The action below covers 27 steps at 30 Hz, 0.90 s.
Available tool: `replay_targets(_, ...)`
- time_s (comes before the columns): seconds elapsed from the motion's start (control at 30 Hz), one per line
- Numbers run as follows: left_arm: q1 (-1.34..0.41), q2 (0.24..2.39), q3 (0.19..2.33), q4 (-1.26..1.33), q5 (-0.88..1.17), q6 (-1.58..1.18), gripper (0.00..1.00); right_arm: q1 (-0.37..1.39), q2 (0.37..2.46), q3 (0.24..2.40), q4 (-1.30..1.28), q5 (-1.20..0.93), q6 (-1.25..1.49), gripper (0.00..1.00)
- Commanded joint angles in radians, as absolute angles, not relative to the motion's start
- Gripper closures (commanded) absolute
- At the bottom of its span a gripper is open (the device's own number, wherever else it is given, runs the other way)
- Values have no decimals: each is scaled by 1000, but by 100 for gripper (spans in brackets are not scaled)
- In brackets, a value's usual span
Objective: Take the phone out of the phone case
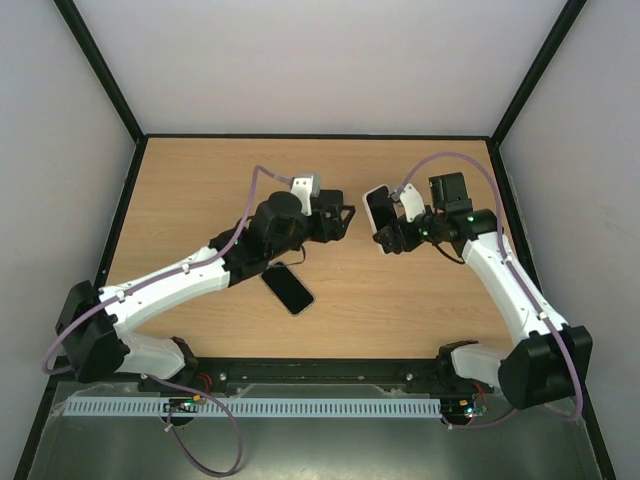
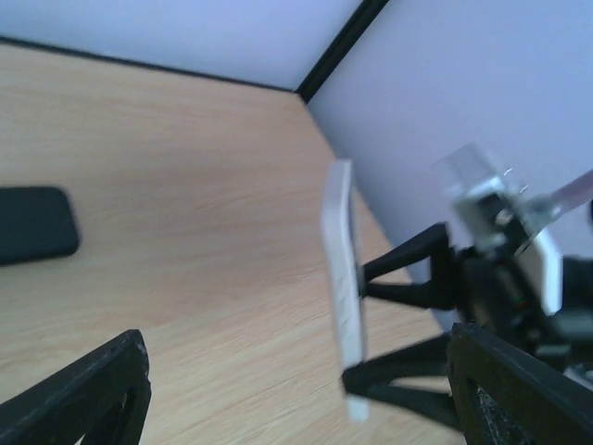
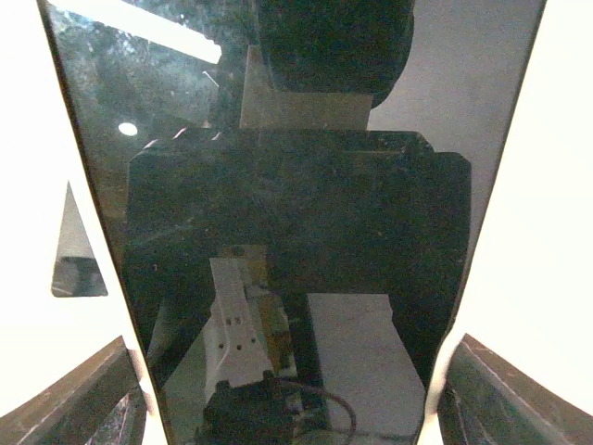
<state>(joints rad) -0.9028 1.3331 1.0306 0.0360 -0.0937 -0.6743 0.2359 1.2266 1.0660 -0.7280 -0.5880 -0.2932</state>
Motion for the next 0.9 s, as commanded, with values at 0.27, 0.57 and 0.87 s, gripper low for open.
replay_targets(0.27,-905,1519,1155,144,21,-733,31,240,1134,967,-590,-714,-245,54)
replay_targets(0.57,-919,1606,1194,173,64,-746,48,240,1130,938,-563,-690,-250,54)
replay_targets(0.87,-926,1673,1250,166,107,-749,60,240,1119,925,-558,-667,-282,55)
